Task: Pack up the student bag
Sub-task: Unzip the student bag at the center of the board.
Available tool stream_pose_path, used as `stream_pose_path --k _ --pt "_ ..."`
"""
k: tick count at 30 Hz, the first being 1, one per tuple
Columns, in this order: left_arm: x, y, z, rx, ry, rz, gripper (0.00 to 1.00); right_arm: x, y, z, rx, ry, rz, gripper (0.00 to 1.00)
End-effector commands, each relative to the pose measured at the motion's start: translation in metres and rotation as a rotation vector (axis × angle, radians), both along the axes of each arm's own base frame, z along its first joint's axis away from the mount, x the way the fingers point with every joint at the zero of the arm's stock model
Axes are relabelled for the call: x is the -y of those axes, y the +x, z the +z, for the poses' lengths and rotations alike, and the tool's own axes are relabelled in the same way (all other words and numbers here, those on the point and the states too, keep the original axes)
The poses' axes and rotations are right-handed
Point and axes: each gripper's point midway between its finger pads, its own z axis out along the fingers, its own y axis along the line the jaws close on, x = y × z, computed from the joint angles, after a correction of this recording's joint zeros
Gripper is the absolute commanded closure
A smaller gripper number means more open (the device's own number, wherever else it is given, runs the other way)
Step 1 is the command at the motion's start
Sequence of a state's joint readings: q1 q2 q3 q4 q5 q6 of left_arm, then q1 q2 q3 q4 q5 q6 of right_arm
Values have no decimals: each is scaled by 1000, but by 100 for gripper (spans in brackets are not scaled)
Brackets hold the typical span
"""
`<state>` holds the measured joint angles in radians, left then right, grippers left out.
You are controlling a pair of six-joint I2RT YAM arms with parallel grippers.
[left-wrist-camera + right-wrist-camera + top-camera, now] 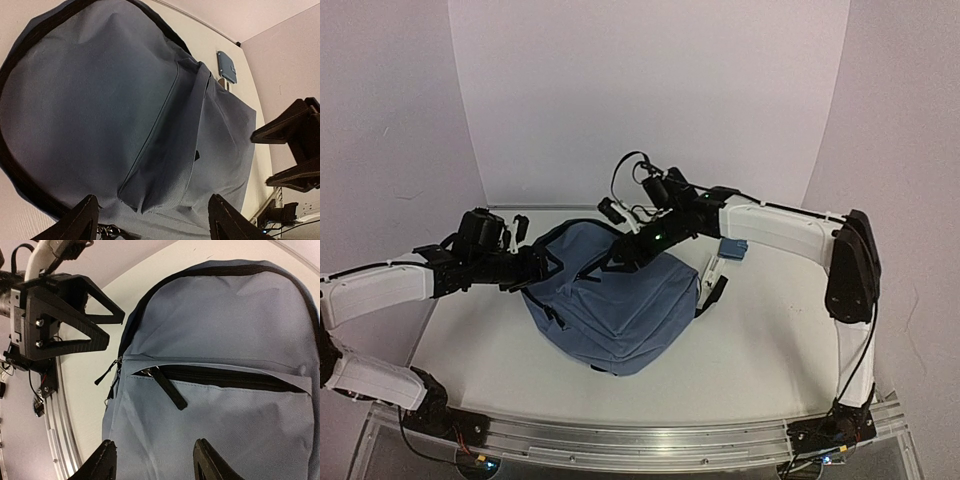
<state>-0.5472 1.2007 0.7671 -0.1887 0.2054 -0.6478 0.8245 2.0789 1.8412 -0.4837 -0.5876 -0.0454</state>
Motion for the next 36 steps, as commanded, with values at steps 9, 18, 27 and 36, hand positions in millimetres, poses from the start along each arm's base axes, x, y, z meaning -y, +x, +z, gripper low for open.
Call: stream_pose_path --k 9,18,27,36 --pt "-3 -5 12 23 -57 24 24 -34 14 -45 151 -87 102 46" --pt "-5 -7 7 11 -57 32 24 -46 6 -69 208 -136 167 47" --pt "-7 -10 4 -2 -63 42 24 -54 3 -80 255 -164 198 72" --pt "13 -20 2 15 -85 -86 24 -53 10 -62 294 -158 164 100"
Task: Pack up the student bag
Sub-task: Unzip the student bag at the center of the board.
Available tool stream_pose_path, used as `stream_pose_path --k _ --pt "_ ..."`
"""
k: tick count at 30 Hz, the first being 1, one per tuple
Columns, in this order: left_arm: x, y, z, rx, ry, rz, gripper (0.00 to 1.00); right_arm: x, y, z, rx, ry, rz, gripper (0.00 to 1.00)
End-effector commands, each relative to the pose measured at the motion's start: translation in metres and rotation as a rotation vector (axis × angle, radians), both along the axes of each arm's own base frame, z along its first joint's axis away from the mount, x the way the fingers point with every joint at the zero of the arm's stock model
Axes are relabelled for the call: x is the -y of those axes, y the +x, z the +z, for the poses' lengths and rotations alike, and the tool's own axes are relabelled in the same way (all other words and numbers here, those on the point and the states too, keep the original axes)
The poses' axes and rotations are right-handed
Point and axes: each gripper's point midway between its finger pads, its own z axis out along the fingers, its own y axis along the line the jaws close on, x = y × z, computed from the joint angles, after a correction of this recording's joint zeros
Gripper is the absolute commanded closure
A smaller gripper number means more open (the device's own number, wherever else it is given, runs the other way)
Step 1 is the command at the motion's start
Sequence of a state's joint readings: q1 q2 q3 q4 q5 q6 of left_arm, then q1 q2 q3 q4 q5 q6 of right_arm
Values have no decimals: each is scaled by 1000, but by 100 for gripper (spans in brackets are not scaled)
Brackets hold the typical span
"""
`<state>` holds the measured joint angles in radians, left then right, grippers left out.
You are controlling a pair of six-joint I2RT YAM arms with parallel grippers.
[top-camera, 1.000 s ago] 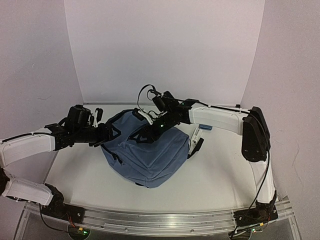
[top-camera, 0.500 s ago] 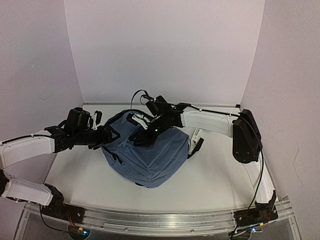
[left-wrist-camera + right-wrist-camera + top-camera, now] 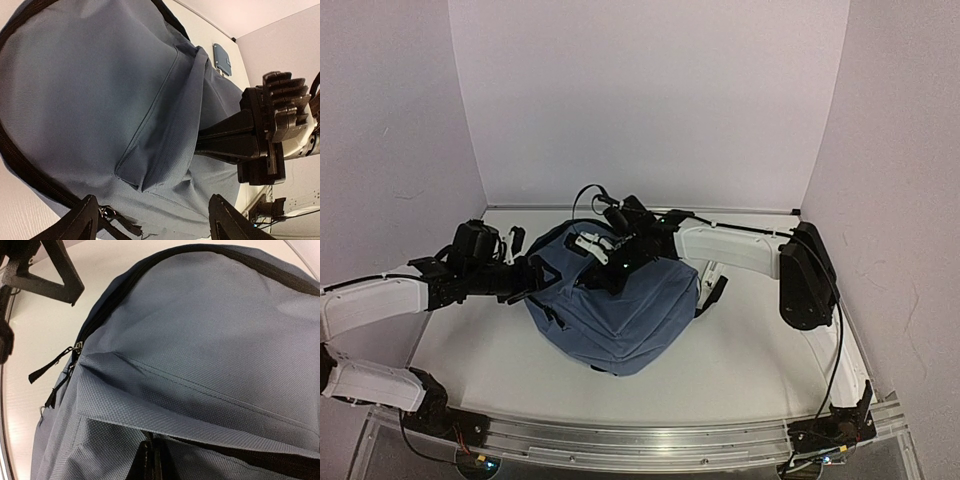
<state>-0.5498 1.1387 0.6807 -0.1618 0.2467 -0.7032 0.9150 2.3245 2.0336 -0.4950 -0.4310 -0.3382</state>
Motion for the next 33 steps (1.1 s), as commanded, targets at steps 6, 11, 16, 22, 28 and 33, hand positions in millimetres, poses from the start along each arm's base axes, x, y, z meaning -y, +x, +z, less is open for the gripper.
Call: stream_pose_path --k 6,11,16,22,28,33 --pt "26 5 3 62 15 -113 24 2 12 15 63 -12 -59 100" --pt "30 15 -13 51 54 -110 30 6 17 17 67 -18 -94 100" --pt "28 19 -23 49 74 -99 52 13 26 23 59 -7 -124 100" --pt "25 15 -27 50 74 -98 85 30 48 26 57 -2 -174 100" --pt "19 10 -31 42 92 -86 100 46 66 33 54 9 -215 100" --pt "14 8 -28 52 112 -81 100 52 73 36 71 4 -225 100"
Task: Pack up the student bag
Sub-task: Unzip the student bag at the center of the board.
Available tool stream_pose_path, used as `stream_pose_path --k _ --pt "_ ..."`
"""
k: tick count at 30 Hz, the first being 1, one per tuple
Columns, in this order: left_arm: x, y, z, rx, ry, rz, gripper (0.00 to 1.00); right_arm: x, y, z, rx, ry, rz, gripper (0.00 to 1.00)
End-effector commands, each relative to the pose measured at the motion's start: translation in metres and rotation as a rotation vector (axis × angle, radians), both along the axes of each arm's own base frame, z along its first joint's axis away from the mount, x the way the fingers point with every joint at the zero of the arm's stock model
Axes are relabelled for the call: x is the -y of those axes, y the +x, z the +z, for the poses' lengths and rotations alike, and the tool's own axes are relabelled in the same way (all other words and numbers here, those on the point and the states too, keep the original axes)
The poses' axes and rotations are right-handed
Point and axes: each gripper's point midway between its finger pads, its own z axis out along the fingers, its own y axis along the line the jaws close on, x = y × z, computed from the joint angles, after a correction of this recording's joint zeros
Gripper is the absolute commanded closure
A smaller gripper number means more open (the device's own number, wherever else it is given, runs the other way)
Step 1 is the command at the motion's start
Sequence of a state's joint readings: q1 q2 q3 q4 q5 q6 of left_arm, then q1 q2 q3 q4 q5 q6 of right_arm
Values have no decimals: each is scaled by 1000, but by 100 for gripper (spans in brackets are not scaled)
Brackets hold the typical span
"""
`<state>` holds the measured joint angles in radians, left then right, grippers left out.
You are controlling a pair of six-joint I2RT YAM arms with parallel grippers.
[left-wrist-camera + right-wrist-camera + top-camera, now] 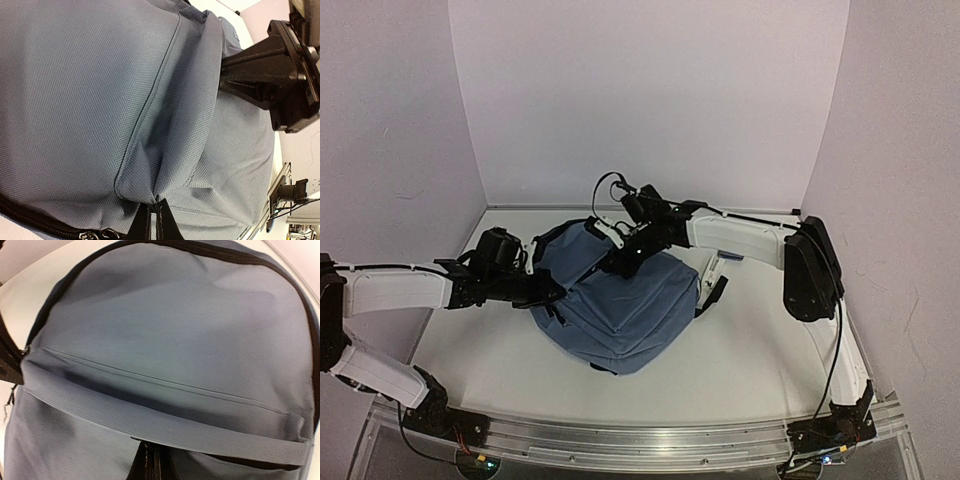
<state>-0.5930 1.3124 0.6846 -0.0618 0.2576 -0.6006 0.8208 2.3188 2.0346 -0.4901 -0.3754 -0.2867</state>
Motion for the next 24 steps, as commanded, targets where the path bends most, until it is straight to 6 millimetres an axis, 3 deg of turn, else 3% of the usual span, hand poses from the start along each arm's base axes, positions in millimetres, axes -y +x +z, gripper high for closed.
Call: stream_pose_path --k 1,15,20,24 --pt "-11 2 11 52 25 32 100 18 21 34 73 4 -63 100" --pt "-13 -8 10 31 7 21 100 73 101 28 142 -37 -229 100" --pt "-10 -13 8 22 -15 8 100 76 125 24 170 -39 -290 100" --pt "-5 -15 8 18 -30 -14 100 66 126 29 123 25 -306 100"
